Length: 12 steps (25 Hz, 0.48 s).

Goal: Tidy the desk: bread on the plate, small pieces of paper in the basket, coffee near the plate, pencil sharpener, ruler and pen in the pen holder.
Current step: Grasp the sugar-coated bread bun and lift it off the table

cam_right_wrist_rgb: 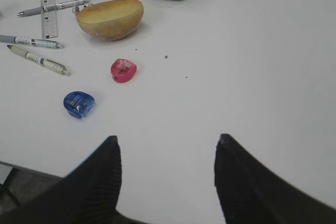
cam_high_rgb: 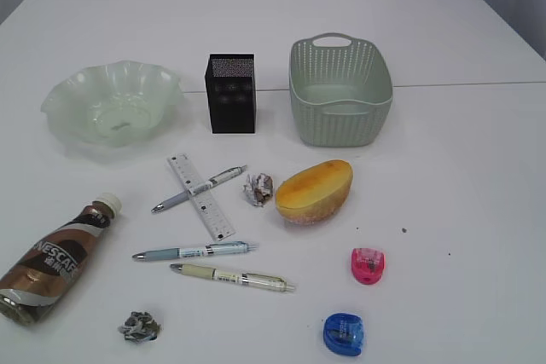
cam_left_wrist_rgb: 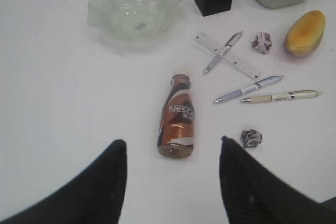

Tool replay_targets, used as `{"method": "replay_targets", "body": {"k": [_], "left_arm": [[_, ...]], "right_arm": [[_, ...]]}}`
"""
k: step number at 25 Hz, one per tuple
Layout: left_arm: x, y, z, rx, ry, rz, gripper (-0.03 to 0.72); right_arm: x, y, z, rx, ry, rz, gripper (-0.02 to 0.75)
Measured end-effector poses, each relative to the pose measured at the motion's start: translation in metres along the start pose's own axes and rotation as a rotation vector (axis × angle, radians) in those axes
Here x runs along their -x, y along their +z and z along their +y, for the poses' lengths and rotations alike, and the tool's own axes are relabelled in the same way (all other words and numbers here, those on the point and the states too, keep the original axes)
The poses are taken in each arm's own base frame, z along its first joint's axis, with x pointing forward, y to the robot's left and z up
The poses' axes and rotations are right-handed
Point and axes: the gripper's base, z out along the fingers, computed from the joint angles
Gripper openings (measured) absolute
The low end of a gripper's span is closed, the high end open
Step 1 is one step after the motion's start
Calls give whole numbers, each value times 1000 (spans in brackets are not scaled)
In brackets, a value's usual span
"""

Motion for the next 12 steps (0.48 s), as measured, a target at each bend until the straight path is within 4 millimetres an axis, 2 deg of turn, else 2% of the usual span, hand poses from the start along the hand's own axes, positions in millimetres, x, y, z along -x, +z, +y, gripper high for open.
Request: {"method": "replay_targets", "body": {"k": [3,7,12], "left_arm": [[25,8,-1,-29,-14,43,416],[58,29,-3,-73,-38,135,417],[94,62,-9,-165,-27,251,486]], "right_arm": [[0,0,-2,-17,66,1,419],[1,1,-2,-24,249,14,419],[18,22,0,11,397,132,426]]}}
